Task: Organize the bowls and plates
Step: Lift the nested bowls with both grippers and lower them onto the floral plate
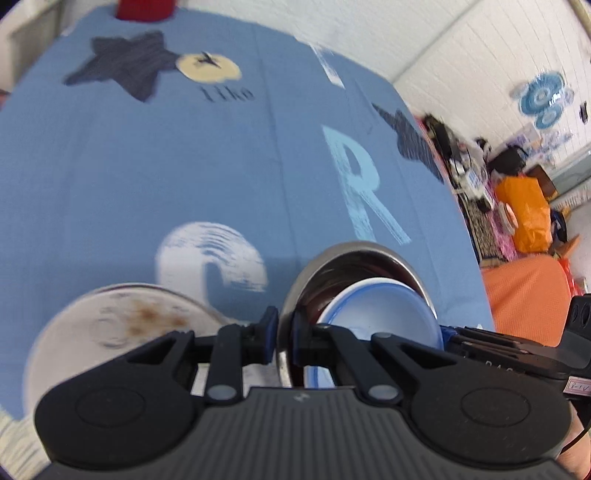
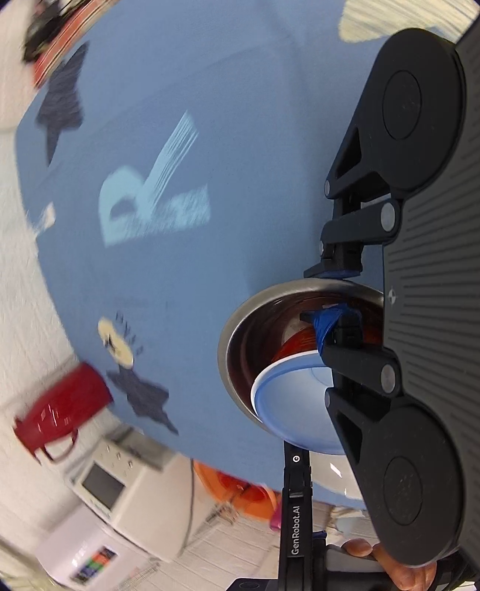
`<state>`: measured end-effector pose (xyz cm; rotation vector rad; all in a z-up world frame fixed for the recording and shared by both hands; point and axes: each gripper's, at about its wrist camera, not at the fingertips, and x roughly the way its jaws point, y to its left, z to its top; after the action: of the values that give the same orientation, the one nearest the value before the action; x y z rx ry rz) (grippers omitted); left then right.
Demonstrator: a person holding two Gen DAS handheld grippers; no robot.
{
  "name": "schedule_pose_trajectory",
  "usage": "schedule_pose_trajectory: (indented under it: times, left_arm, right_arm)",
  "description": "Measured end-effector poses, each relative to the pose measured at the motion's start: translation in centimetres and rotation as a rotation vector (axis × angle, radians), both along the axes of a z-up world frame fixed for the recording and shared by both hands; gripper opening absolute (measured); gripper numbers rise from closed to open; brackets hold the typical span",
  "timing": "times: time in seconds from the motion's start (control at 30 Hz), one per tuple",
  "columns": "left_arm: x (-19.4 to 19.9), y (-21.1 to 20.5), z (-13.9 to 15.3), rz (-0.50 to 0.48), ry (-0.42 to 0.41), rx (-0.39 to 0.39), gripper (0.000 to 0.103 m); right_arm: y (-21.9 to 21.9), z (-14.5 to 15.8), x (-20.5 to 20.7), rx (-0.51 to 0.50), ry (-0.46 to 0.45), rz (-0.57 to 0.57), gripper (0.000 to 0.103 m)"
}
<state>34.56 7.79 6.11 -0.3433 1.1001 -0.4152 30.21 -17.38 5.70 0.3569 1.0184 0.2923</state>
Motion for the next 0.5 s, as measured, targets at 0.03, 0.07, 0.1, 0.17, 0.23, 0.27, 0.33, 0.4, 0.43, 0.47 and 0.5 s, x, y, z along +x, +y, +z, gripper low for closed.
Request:
schedule_pose_trajectory:
  times: [0.03,0.07,0.1,0.17,0.23,0.27,0.33,0.4,0.43,0.47,0.5]
  left_arm:
    - [-0.6,1.3,0.5,0.025,-0.011,0.01,0.0]
    - [-1.2,2.7,0.9,0.051,-0.018,0.02,0.0]
    - [-1.8,4.0,1.1,0.078,-0.024,0.029,0.0]
    - [-3.1,6.5,1.1,0.125,-0.027,0.052,0.0]
    - [-4.3,8.7,0.4,0.161,-0.013,0.068,0.0]
    - [-4.7,9.7,-0.1,0.172,0.0,0.073,0.0]
    - [-5.5,11.2,-1.4,0.191,0.026,0.073,0.0]
    - [-5.9,12.1,-2.5,0.207,0.043,0.075,0.0]
    - [-6.0,12.4,-2.9,0.211,0.046,0.07,0.0]
    - [-6.1,12.6,-3.1,0.212,0.044,0.067,0.0]
    - [-6.2,12.7,-3.1,0.213,0.036,0.066,0.0]
  right_arm:
    - [1.3,0.4,0.2,-0.001,-0.013,0.031,0.0]
    - [2.5,0.6,0.2,0.001,-0.02,0.059,0.0]
    - [3.8,0.6,0.3,0.008,-0.022,0.084,0.0]
    - [6.3,0.3,0.3,0.02,-0.017,0.134,0.0]
    - [8.5,-0.5,0.4,0.027,0.003,0.177,0.0]
    - [9.5,-0.9,0.5,0.025,0.013,0.195,0.0]
    - [11.3,-1.7,0.5,0.01,0.036,0.227,0.0]
    - [12.7,-2.3,0.4,-0.015,0.054,0.252,0.0]
    - [13.1,-2.5,0.2,-0.027,0.064,0.259,0.0]
    - [13.3,-2.6,0.2,-0.033,0.061,0.256,0.0]
    - [13.4,-2.6,0.4,-0.032,0.064,0.254,0.001]
